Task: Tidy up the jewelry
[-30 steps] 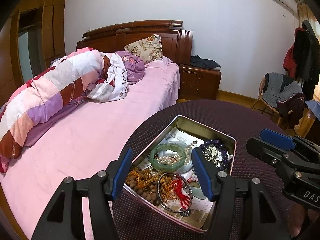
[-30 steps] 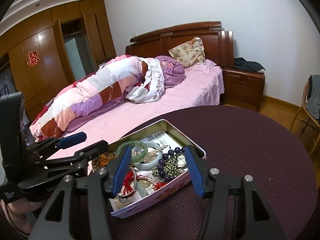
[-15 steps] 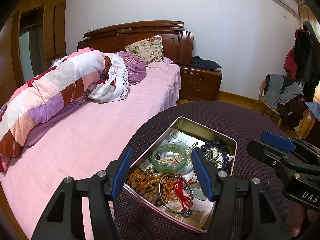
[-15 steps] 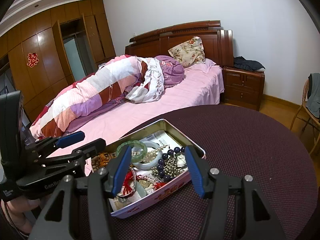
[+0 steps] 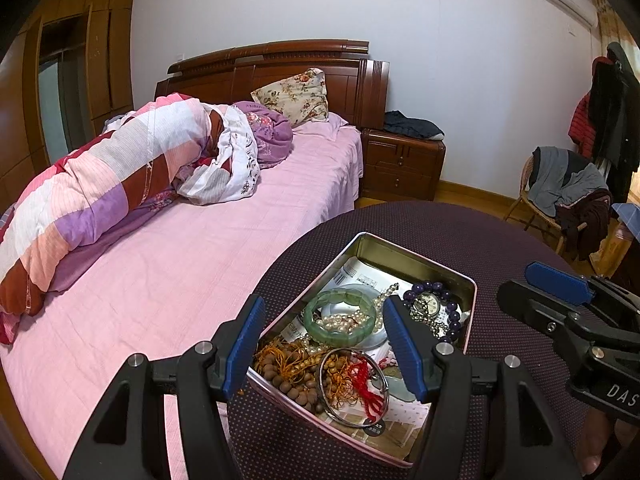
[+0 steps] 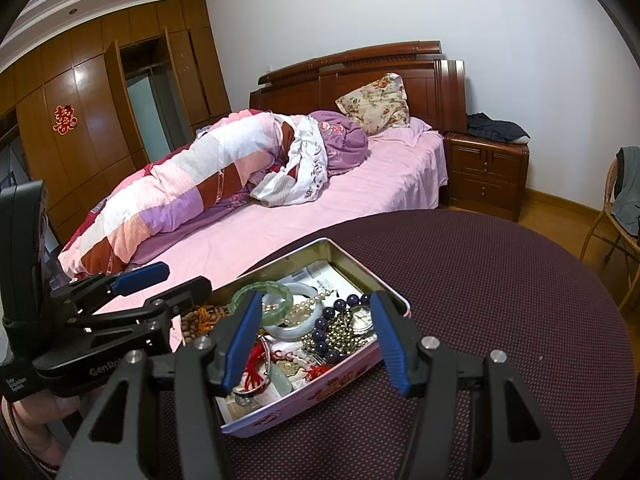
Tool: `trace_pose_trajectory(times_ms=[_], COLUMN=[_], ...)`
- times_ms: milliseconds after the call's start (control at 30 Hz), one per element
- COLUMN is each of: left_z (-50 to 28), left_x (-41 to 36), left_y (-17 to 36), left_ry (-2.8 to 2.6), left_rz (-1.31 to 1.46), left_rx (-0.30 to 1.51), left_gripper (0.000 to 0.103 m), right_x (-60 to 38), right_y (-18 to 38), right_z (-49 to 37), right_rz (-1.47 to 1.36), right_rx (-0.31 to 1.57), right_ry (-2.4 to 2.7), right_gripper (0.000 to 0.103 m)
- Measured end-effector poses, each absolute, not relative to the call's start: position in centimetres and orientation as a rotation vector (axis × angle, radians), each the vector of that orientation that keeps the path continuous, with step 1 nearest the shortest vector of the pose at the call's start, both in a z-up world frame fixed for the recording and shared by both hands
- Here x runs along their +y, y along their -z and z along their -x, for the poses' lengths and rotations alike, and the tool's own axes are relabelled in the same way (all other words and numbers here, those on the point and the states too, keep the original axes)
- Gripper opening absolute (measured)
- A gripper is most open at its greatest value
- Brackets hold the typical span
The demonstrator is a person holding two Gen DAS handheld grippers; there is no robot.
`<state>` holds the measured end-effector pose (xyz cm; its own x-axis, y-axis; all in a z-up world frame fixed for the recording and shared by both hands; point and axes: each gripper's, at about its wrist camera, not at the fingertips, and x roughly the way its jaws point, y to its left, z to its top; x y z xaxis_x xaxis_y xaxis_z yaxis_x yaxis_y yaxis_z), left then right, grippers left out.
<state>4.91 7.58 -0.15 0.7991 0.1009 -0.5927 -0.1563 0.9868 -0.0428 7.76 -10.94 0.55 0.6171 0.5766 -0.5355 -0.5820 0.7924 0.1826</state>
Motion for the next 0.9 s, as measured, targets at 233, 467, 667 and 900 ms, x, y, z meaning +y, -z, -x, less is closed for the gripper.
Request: trace_pose_trajectory(times_ms=[233, 467, 667, 900], left_z=[-4.9, -5.1, -5.3, -5.1], left_x=[7.6, 8.0, 7.8, 8.1], left_y=[0.2, 0.6, 0.8, 1.1], left_ry=[-0.138, -0.153, -0.176, -0.213], left_rz=[0.091, 0.103, 0.088, 0.082], left_rx=[0.630, 0.644, 0.652, 0.655], left_gripper=[0.062, 0.062, 0.062, 0.062], right_x=[-11.0, -11.0, -11.1, -11.1], right_y=[-0.6, -0.6, -0.6, -0.6], right_z=[-8.0, -7.9, -8.0, -8.1], right_rz=[0.010, 0.010, 0.012, 0.010], right_rx=[0.611, 0.611, 0.610, 0.612], right_ry=[-0.665, -0.665, -0.664, -0.663], right_gripper=[0.060, 0.060, 0.060, 0.061])
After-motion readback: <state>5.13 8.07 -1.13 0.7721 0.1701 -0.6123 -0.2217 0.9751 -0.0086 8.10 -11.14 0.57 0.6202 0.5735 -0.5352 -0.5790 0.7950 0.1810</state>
